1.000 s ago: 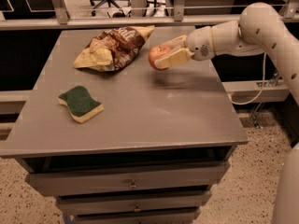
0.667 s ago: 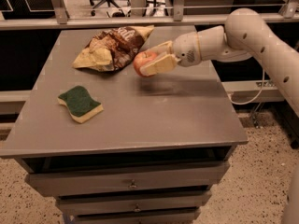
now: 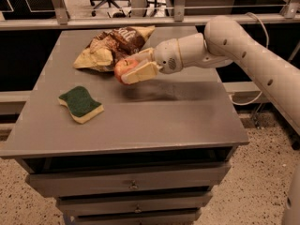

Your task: Move apple near sponge

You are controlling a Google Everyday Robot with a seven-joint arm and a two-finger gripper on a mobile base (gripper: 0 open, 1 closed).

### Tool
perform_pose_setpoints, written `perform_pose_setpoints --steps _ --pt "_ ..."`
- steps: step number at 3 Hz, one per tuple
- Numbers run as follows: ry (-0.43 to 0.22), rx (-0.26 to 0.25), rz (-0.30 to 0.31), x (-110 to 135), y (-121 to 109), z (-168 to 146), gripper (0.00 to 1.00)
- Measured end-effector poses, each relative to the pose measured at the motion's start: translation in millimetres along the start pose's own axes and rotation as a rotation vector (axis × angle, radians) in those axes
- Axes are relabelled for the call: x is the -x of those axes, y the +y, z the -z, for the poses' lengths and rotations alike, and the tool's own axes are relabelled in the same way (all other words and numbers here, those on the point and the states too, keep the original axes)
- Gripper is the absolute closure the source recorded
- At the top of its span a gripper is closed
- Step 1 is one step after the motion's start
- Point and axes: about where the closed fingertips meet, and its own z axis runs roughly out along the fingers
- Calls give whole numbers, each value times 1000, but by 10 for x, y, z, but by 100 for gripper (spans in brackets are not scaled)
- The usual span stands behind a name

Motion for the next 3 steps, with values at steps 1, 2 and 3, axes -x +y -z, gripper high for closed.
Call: perform_pose_setpoints --steps 1,2,3 --pt "-6 42 5 -52 123 -236 100" --pt "-11 54 5 -88 182 -334 100" --pt "-19 73 10 -123 240 -425 100"
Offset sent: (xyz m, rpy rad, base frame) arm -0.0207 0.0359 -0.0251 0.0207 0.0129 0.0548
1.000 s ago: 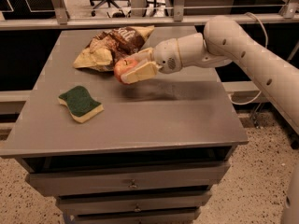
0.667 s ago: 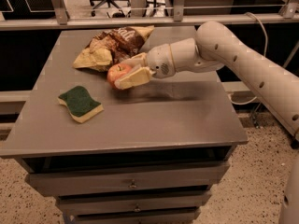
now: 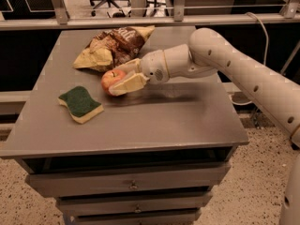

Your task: Move apple near sponge

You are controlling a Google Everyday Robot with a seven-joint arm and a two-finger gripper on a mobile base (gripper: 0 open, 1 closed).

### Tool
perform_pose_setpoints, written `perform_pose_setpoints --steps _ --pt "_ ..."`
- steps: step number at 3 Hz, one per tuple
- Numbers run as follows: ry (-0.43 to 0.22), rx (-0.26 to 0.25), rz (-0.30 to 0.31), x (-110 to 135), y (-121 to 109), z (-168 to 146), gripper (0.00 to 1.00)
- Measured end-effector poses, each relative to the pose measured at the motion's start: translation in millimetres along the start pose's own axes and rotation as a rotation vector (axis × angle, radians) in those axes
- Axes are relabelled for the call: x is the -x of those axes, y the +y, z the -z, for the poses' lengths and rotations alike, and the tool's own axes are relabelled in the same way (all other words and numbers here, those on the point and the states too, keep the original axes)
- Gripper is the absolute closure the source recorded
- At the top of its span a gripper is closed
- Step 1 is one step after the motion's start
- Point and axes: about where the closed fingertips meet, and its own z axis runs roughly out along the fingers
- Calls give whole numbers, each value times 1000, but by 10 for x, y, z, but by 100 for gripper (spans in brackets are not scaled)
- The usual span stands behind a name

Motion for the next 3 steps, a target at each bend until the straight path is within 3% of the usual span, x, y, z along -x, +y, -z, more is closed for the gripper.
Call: perform_pose_setpoints --steps 1,3 --pt "-33 66 5 6 55 -97 77" --pt "-58 137 7 33 103 -164 30"
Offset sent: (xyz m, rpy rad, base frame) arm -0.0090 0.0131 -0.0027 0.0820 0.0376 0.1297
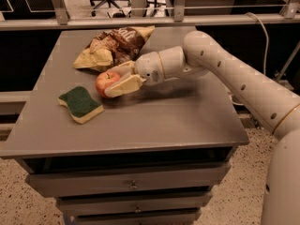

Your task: Move apple near sponge

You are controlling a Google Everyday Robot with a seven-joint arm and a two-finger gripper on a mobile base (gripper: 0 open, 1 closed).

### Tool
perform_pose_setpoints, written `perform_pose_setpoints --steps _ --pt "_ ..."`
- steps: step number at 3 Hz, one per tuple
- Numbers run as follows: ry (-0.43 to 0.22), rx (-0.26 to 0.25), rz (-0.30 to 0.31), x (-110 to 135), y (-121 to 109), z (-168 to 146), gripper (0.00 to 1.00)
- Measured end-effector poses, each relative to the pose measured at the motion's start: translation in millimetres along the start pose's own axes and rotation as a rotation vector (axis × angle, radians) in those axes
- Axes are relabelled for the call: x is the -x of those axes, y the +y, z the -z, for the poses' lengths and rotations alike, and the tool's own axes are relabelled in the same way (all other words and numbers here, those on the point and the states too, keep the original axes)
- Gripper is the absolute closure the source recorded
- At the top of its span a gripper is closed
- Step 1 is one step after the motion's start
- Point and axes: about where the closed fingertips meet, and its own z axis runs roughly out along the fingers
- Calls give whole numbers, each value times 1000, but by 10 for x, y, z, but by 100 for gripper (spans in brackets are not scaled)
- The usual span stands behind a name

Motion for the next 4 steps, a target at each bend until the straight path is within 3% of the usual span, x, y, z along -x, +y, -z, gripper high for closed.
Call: perform_pose_setpoints --steps 1,2,3,4 --pt "15 33 11 24 37 -14 1" --pt "28 50 17 32 60 -18 0" --pt "44 28 23 16 38 72 0" --pt "99 -64 45 -45 -65 399 0"
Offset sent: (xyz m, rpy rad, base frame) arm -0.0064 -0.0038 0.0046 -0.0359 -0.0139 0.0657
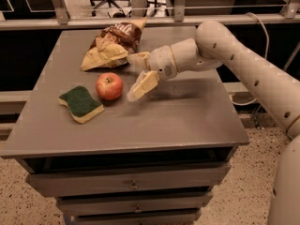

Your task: Move apple near sponge

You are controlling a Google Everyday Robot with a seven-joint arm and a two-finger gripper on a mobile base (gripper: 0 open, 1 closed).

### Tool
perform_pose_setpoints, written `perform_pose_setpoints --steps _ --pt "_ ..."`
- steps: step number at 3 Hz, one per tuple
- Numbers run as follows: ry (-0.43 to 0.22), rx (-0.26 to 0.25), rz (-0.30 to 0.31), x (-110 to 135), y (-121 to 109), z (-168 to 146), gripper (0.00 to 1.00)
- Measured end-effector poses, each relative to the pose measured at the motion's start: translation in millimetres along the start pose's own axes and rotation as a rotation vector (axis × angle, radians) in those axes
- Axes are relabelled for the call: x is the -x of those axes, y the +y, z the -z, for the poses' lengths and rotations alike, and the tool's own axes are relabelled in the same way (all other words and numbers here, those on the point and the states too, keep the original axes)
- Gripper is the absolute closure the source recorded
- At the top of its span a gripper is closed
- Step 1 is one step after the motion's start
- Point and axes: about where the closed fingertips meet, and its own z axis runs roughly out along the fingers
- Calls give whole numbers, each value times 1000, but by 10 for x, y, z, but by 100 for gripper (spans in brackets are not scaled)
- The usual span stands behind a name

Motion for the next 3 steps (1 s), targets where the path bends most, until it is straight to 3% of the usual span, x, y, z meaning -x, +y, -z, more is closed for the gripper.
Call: perform_pose_setpoints --steps 2,3 --pt "146 -359 11 -54 -236 1009 0" --pt "146 -359 11 -54 -236 1008 0"
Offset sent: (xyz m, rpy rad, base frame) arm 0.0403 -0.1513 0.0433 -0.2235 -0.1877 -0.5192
